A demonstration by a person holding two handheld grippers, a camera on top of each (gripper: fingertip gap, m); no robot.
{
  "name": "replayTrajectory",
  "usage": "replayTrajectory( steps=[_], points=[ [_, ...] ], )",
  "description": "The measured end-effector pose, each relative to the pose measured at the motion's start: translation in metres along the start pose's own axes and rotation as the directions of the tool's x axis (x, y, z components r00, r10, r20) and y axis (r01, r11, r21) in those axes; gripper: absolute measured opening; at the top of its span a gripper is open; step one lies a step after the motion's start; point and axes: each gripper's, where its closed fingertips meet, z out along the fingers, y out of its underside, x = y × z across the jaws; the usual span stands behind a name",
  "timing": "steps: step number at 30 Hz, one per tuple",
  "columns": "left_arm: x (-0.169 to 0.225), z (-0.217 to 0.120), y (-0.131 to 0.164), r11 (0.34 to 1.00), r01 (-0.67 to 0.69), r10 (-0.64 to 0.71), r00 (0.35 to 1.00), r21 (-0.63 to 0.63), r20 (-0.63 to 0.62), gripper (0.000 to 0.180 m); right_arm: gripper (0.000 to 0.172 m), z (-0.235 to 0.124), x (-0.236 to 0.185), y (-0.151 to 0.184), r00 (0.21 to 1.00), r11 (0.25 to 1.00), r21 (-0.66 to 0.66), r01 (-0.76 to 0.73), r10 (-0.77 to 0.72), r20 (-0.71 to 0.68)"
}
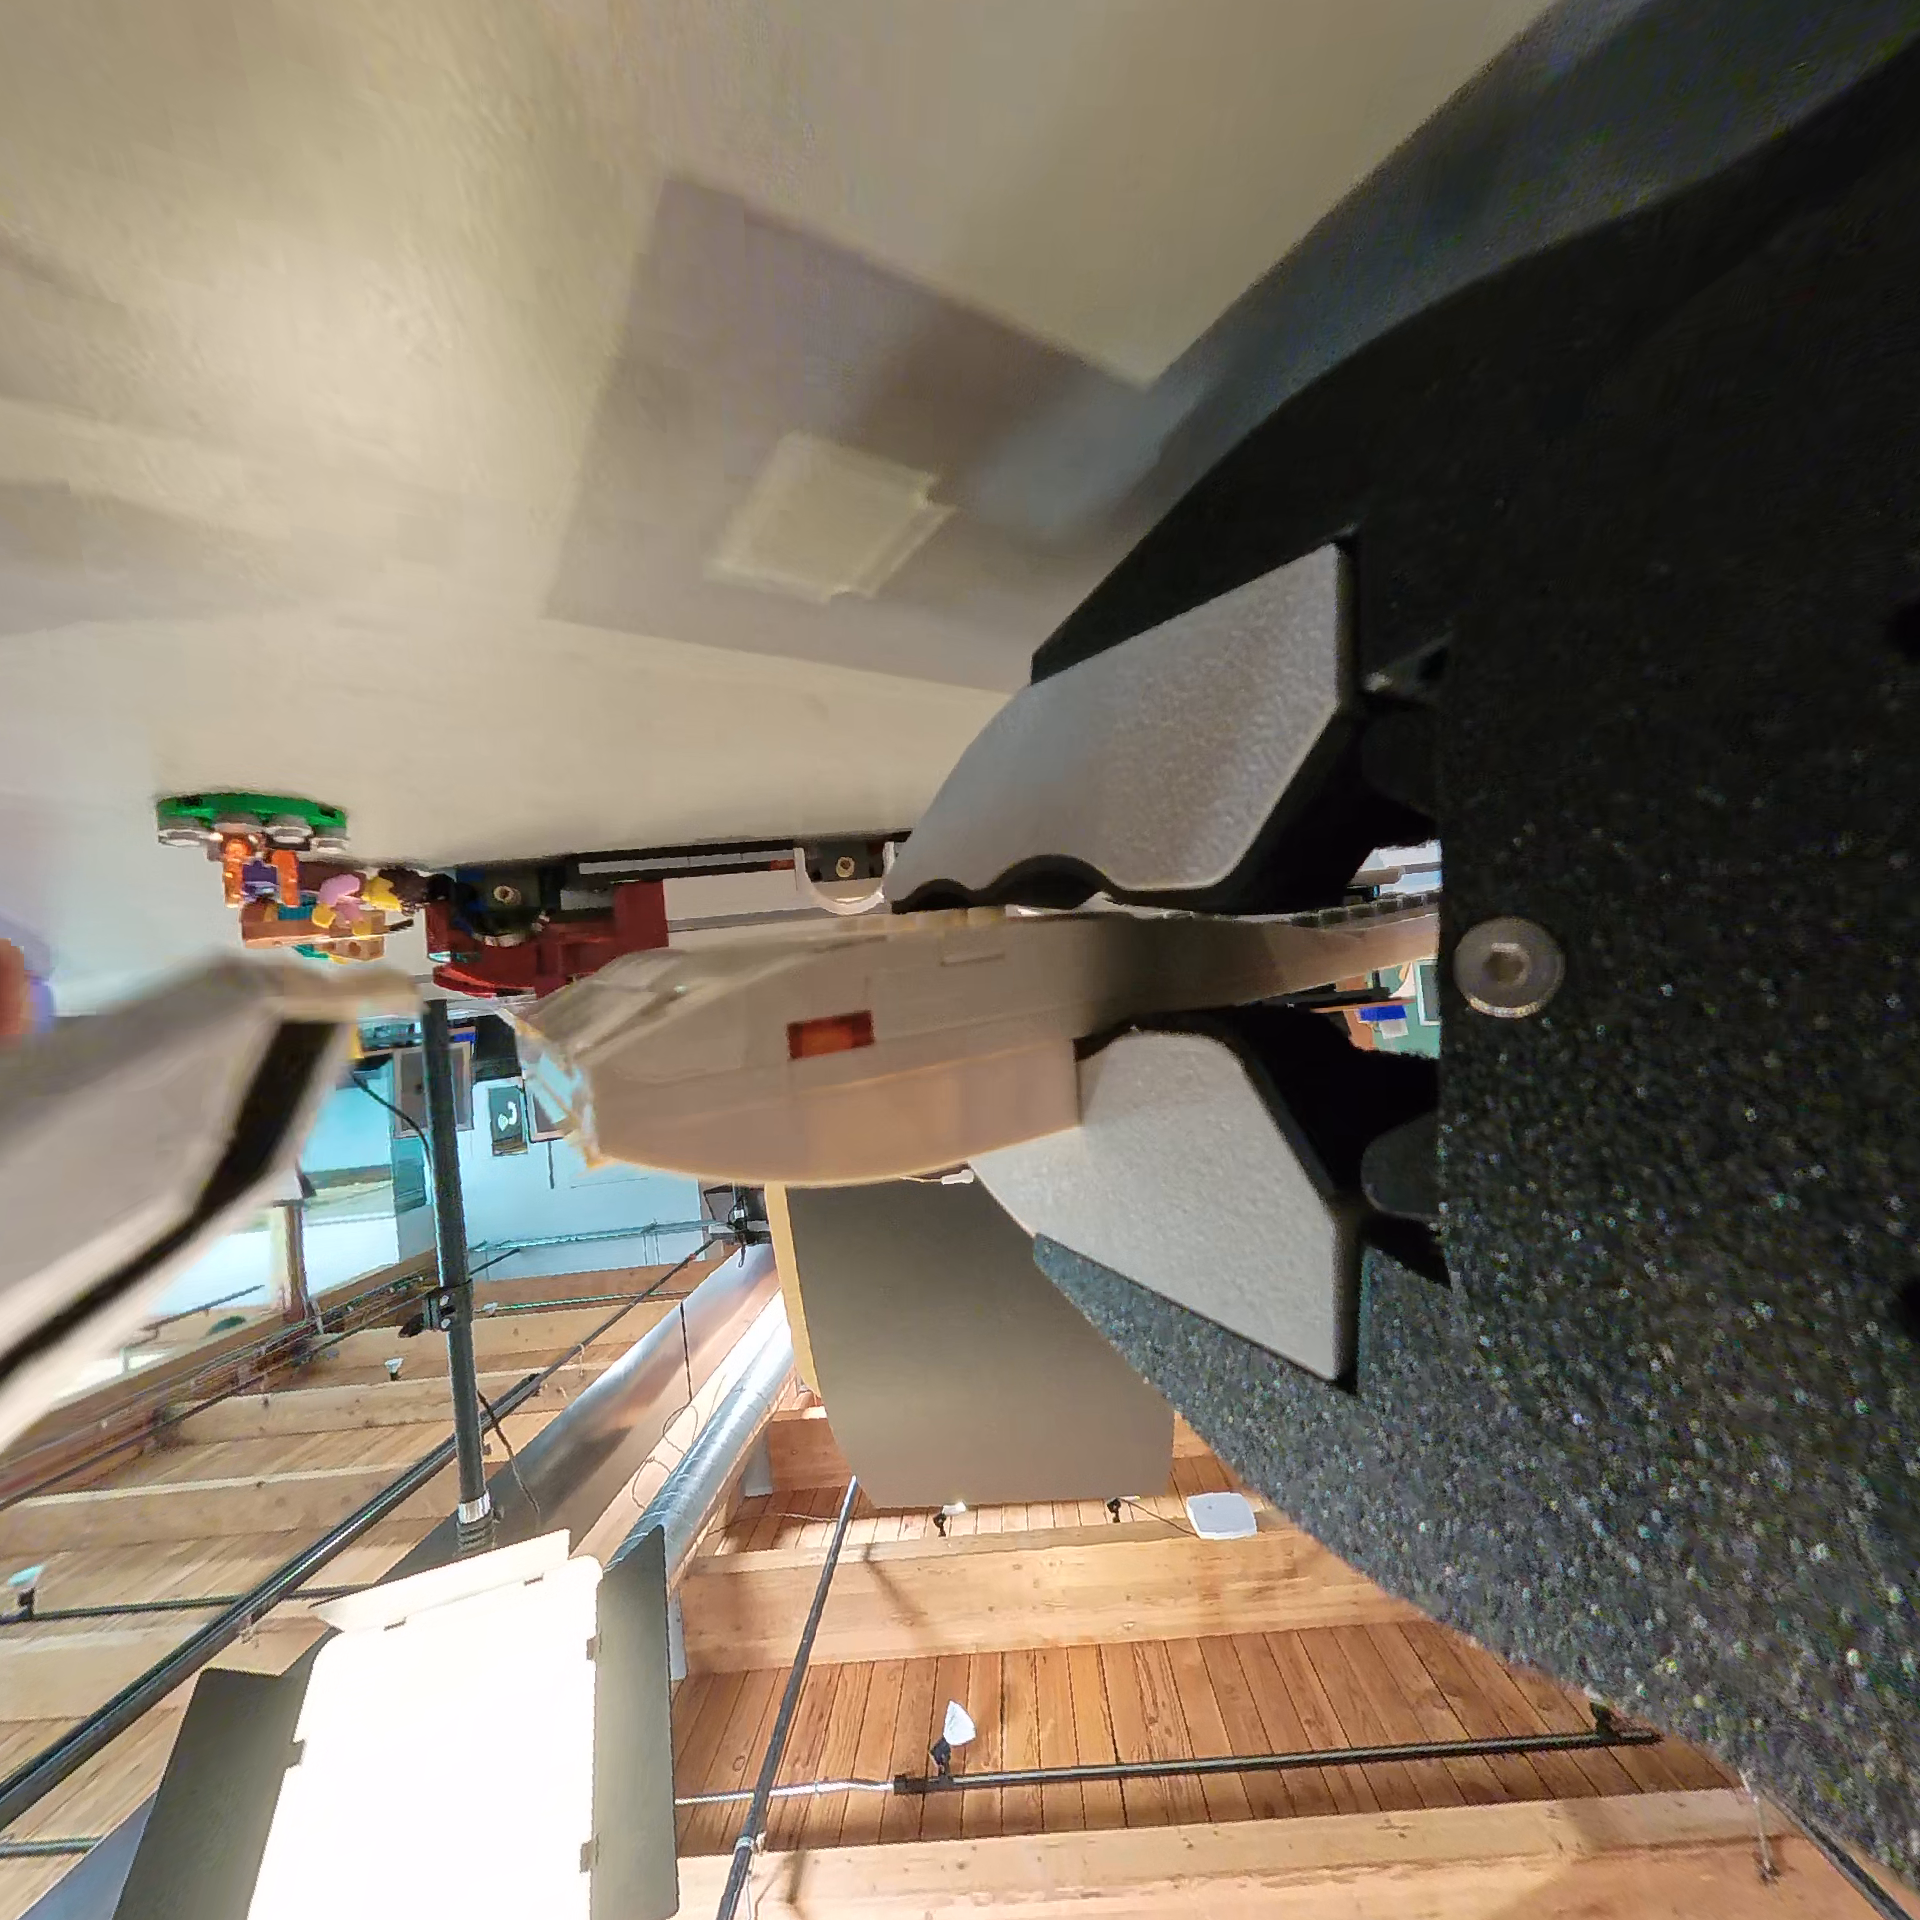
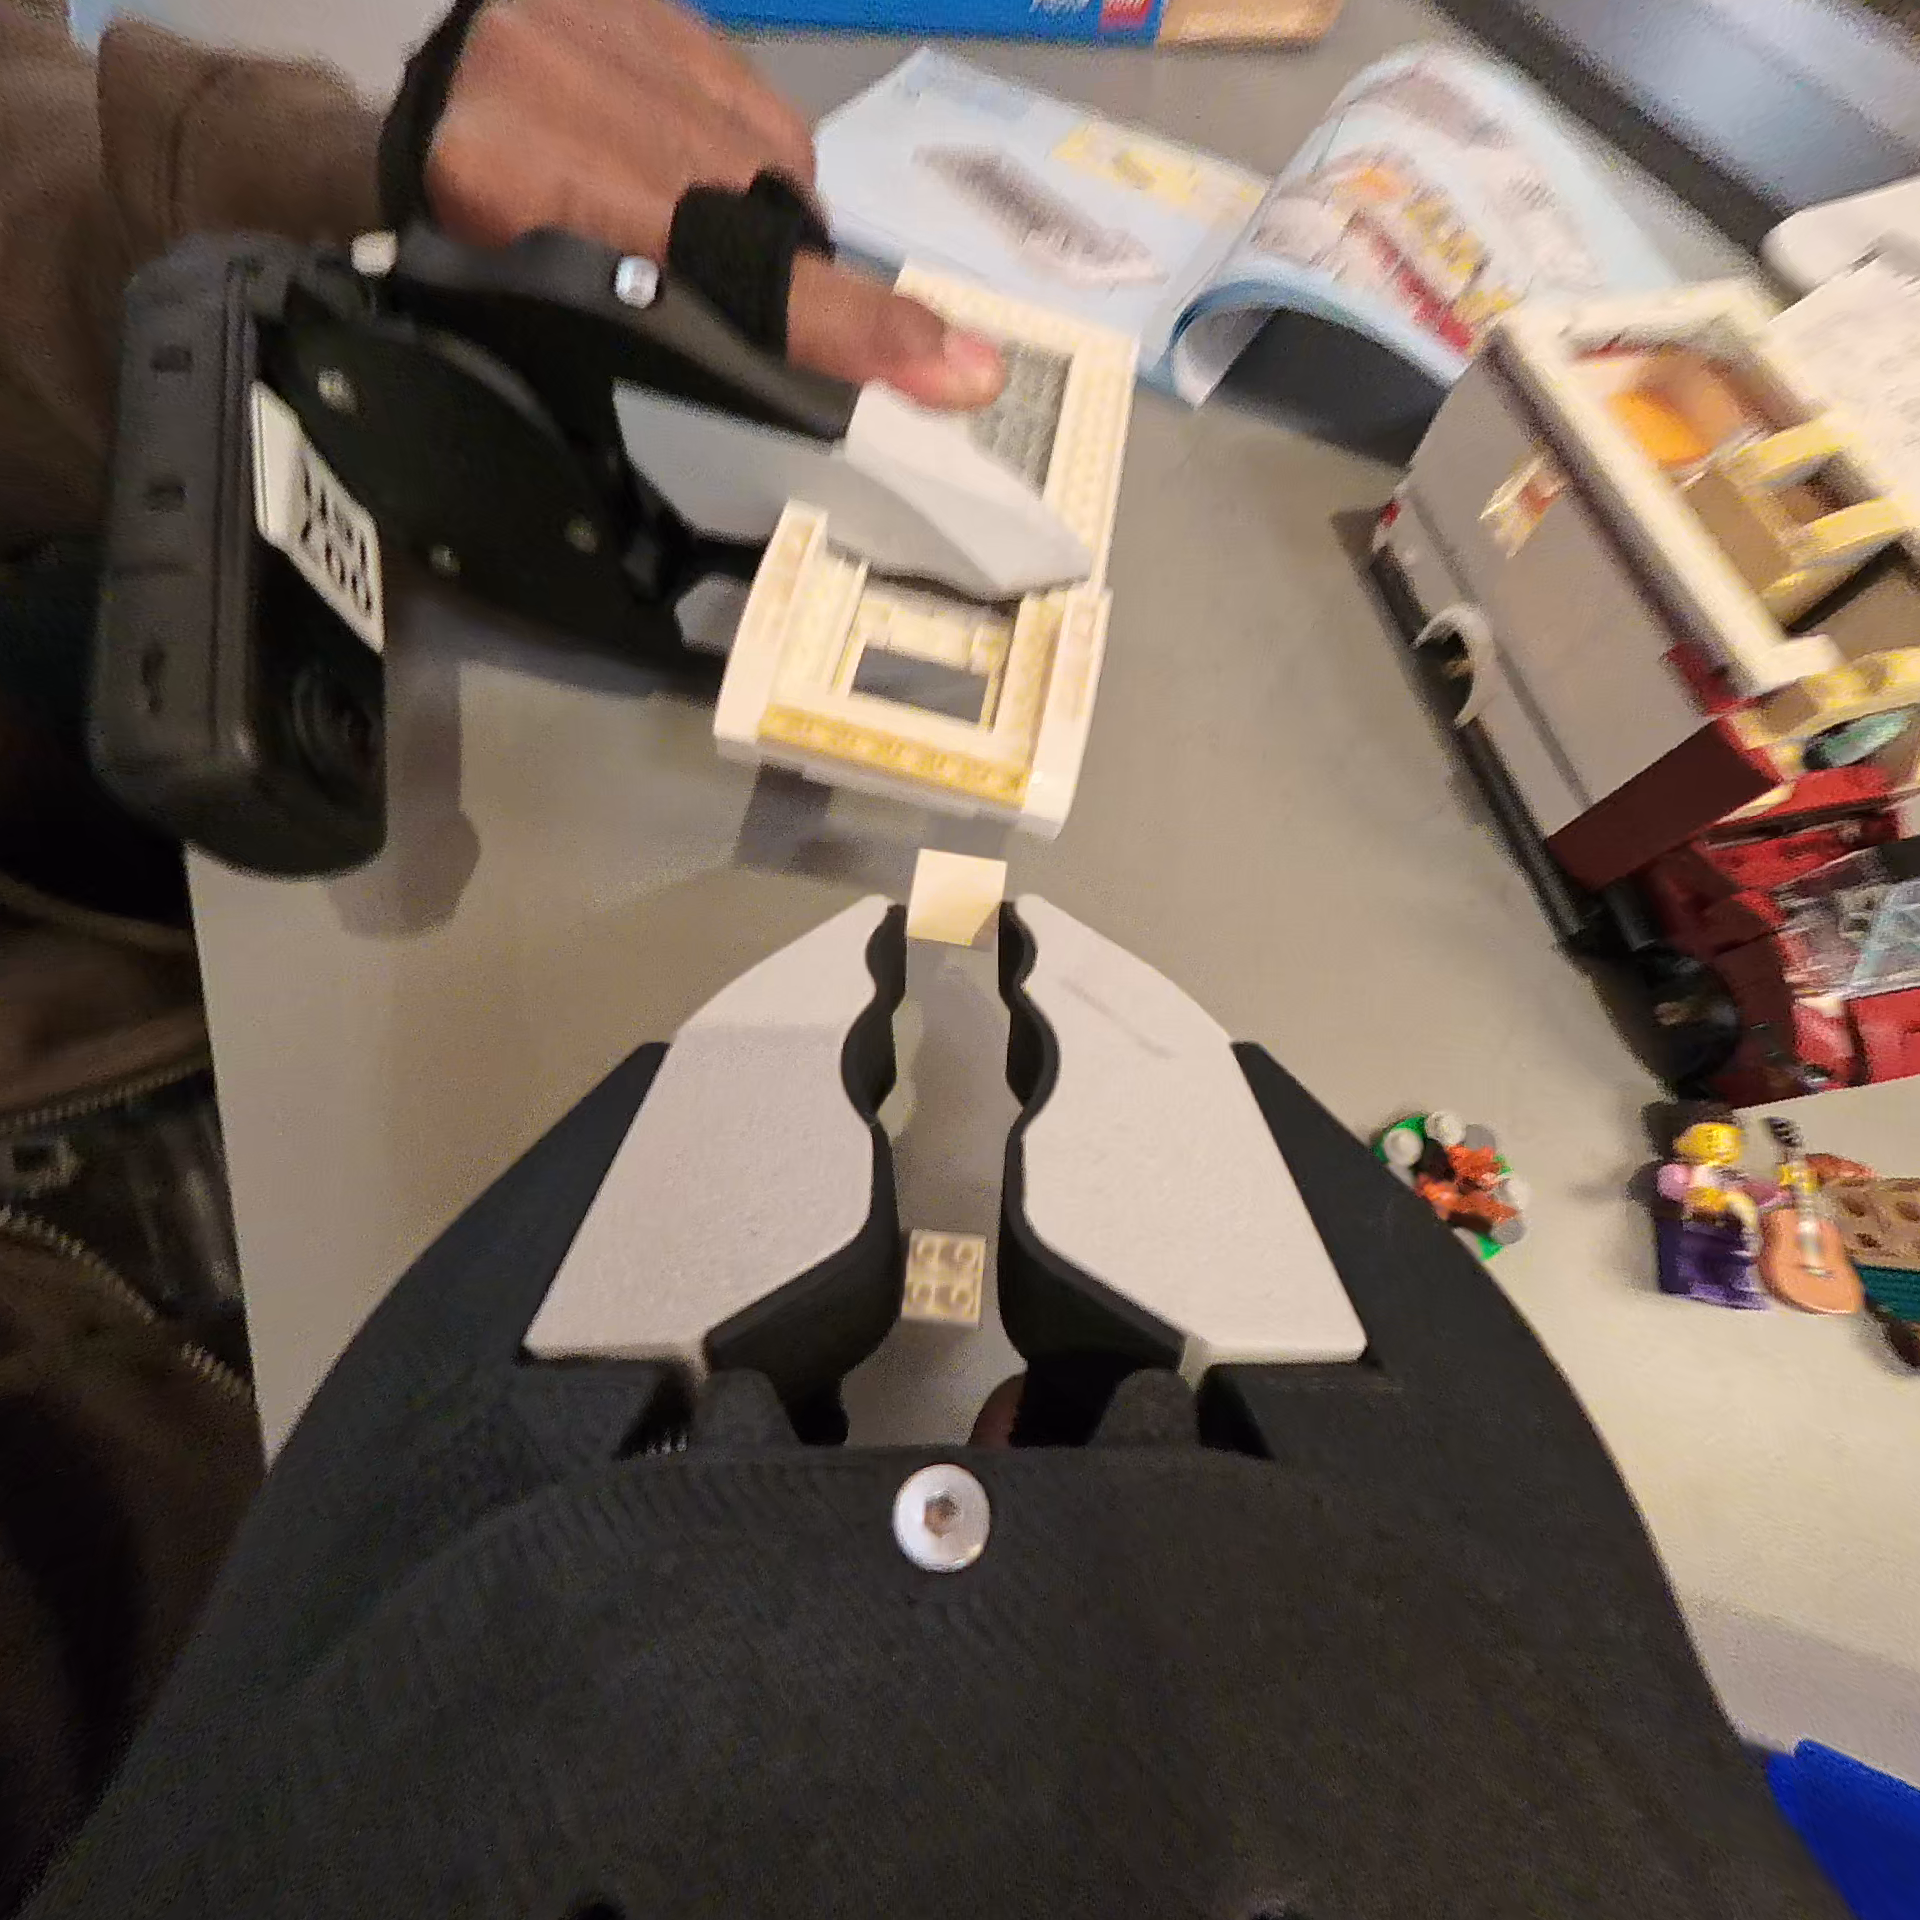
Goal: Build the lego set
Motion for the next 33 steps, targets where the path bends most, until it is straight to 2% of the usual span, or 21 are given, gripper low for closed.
replayTrajectory(
  steps=[4,7,11,14,16,19,23,27,33],
  points=[
    [0.000,0.000,0.001,1.000,-0.002,0.002,1.000,-0.001,0.000,0.015,0.017,0.008,-0.010,0.033,0.994,0.980,-0.172,0.097,-0.087,0.064],
    [0.002,0.000,-0.001,1.000,-0.020,0.020,1.000,0.007,-0.007,0.015,0.025,0.009,-0.008,0.041,0.972,0.945,-0.231,0.234,-0.225,0.062],
    [0.006,-0.001,-0.007,0.998,-0.053,0.054,0.998,0.038,-0.024,0.015,0.028,-0.005,-0.003,0.008,0.870,0.863,-0.118,0.492,-0.493,0.020],
    [0.009,-0.003,-0.012,0.993,-0.102,0.104,0.994,0.064,-0.028,0.015,0.027,-0.011,-0.016,-0.010,0.743,0.743,-0.034,0.668,-0.665,0.076],
    [0.011,-0.005,-0.016,0.988,-0.133,0.136,0.990,0.082,-0.030,0.015,0.027,-0.007,-0.021,-0.013,0.666,0.668,-0.029,0.743,-0.735,0.131],
    [0.013,-0.007,-0.020,0.982,-0.154,0.159,0.987,0.108,-0.034,0.015,0.025,0.003,-0.027,-0.011,0.585,0.594,-0.034,0.804,-0.779,0.223],
    [0.011,-0.008,-0.021,0.982,-0.153,0.158,0.987,0.115,-0.029,0.015,0.019,0.013,-0.034,-0.008,0.515,0.532,-0.034,0.846,-0.800,0.306],
    [0.011,-0.010,-0.023,0.980,-0.157,0.162,0.986,0.125,-0.029,0.015,0.010,0.018,-0.040,-0.007,0.492,0.520,-0.016,0.854,-0.797,0.351],
    [0.014,-0.010,-0.026,0.975,-0.173,0.179,0.983,0.136,-0.032,0.015,0.011,0.020,-0.044,-0.002,0.487,0.530,-0.012,0.848,-0.771,0.411]
  ],
)
